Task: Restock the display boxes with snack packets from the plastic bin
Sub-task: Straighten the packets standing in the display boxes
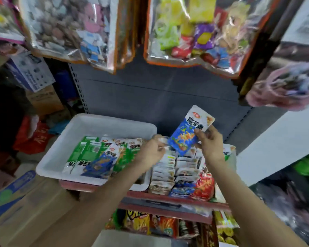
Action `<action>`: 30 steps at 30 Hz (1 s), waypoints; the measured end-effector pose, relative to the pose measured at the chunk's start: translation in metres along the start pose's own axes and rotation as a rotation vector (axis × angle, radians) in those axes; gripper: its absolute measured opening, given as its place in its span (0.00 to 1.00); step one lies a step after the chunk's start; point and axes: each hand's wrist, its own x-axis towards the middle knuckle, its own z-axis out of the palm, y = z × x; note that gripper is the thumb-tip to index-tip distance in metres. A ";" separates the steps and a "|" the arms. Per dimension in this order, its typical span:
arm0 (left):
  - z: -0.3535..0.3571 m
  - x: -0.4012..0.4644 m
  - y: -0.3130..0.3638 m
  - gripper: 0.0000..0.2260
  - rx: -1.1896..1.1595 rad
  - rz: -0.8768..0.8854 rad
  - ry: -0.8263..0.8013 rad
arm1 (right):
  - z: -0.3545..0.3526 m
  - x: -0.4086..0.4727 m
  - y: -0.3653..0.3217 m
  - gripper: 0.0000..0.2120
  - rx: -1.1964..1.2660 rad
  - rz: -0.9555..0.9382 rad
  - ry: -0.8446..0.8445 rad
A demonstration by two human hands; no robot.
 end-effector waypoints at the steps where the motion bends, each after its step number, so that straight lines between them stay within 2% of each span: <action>1: 0.008 0.003 0.008 0.18 0.046 0.036 -0.032 | -0.013 0.002 -0.001 0.13 -0.010 -0.024 0.020; 5: 0.031 0.008 0.028 0.29 0.315 0.111 -0.150 | -0.046 0.010 0.007 0.13 -0.039 -0.065 0.056; 9: 0.039 0.002 0.029 0.22 0.341 0.136 -0.126 | -0.060 0.018 0.014 0.10 -0.077 -0.130 0.036; 11: 0.040 -0.003 0.025 0.21 0.358 0.180 -0.105 | -0.060 0.018 0.016 0.10 -0.117 -0.109 -0.035; 14: 0.039 -0.011 0.022 0.20 0.283 0.176 -0.051 | -0.058 0.019 0.025 0.09 -0.113 0.009 -0.271; 19: 0.034 -0.014 0.022 0.16 0.125 0.169 0.015 | -0.057 0.032 0.041 0.10 -0.597 0.156 -0.516; 23: 0.034 -0.012 0.020 0.13 0.136 0.191 0.029 | -0.051 0.034 0.034 0.04 -0.672 -0.011 -0.538; 25: 0.033 -0.011 0.018 0.14 0.110 0.174 0.028 | -0.048 0.033 0.033 0.04 -0.753 -0.086 -0.538; 30: 0.031 -0.010 0.015 0.16 0.013 0.133 -0.005 | -0.038 0.037 0.035 0.08 -1.030 -0.040 -0.604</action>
